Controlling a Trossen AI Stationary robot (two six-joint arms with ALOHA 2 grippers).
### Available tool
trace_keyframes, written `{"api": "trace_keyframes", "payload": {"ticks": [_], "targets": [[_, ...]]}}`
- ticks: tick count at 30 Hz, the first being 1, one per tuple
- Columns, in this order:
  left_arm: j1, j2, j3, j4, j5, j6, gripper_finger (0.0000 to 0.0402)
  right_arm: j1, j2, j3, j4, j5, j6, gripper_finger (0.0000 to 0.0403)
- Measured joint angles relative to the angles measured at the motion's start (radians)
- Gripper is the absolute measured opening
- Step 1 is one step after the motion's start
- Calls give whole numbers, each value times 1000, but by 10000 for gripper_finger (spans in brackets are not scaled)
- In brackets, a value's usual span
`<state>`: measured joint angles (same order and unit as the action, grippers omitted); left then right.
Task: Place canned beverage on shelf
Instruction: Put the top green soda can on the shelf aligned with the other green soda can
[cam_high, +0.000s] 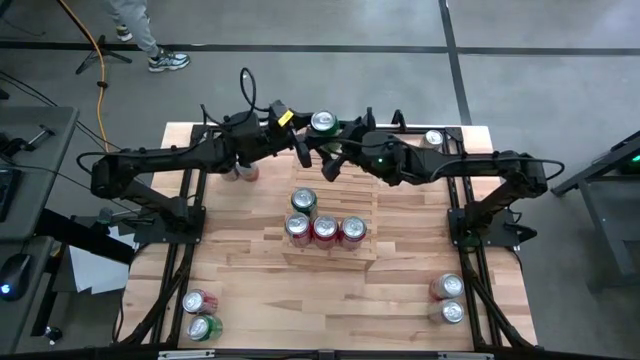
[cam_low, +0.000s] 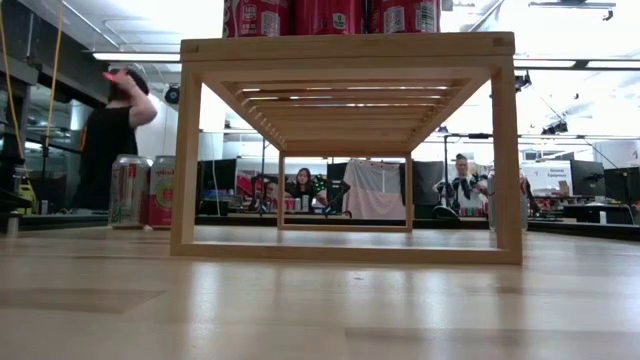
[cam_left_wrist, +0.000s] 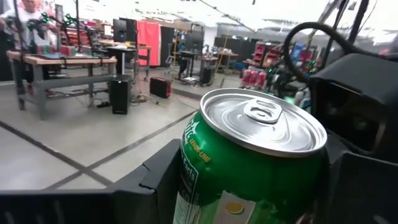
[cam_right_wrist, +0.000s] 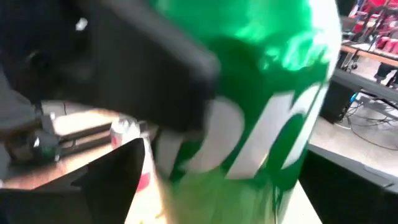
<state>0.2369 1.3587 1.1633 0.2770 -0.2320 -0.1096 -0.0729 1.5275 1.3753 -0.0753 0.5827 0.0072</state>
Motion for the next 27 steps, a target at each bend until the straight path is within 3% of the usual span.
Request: {"api": "trace_keyframes", "payload": {"ticks": [9,12,17,19,21,27], "targets": [[53,-137,2,-206,9,34,163,-11,-103,0,-200,-28,-14,376],[82,-175,2,-253,161,18,163,-34,-157,0,-284,-163,3,377],[127,-162,2,-181,644,-103,163,-93,-213,0,-331,-550,70,378],[133,-138,3,-109,785,-161,163,-114,-224,0,-304,-691,107,378],[142,-107,3,-54,857,-199,163,-127,-228,0,-267,-775,140,378],[190,-15,2,75,863,-220,163,-144,-223,0,-187,-876,169,378]]}}
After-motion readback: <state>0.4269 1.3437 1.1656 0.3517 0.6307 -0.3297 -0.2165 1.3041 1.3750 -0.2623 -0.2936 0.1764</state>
